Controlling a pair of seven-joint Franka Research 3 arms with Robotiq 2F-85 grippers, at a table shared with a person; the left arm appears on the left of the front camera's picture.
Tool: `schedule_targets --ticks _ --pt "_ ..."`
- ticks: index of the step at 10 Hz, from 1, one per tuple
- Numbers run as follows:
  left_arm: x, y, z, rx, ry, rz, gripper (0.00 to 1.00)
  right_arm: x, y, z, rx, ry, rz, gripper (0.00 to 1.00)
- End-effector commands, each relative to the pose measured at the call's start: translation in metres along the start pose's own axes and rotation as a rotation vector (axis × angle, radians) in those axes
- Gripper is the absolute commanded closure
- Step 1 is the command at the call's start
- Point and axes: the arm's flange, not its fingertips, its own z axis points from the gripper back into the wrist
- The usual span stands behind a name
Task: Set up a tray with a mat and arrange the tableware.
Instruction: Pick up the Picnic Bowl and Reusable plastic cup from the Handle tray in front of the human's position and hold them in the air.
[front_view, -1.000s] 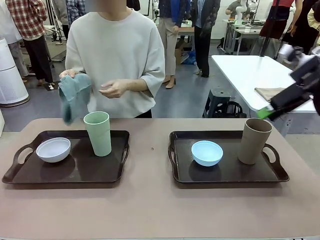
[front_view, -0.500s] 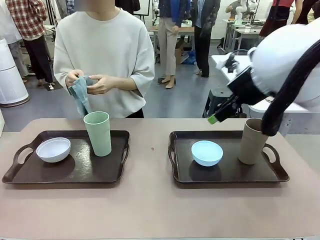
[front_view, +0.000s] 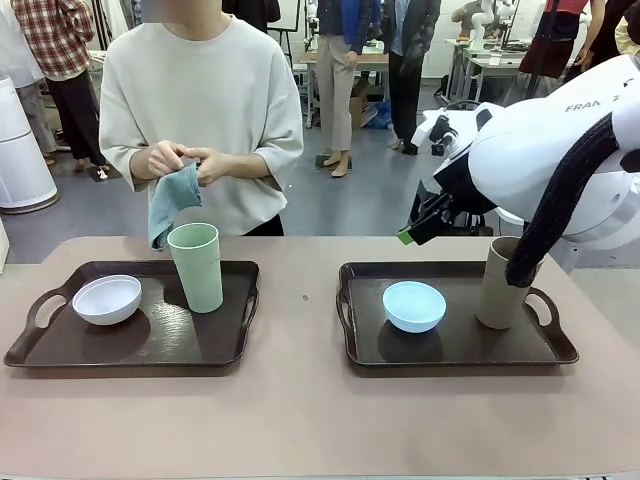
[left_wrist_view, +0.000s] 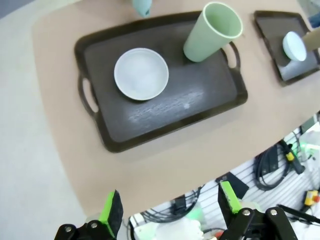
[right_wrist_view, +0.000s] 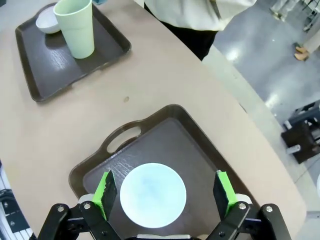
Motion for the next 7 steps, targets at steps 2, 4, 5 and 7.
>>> schedule_targets --ticks 2,4,5,7 --pt "-0.002 -0.003 0.004 -0.018 0.006 0.022 0.00 0.000 0.000 0.000 0.000 0.000 0.000 0.00" --pt "0.016 0.002 -0.011 0.063 -0.004 0.019 0.00 -0.003 -0.012 -0.007 0.179 -0.121 0.100 0.00" --pt "0.033 0.000 -0.023 0.083 0.025 0.004 0.00 0.015 -0.014 -0.033 0.265 -0.107 0.168 0.00" --pt "0.053 -0.001 -0.030 0.130 0.090 -0.039 0.00 0.049 -0.022 -0.078 0.443 -0.136 0.278 0.00"
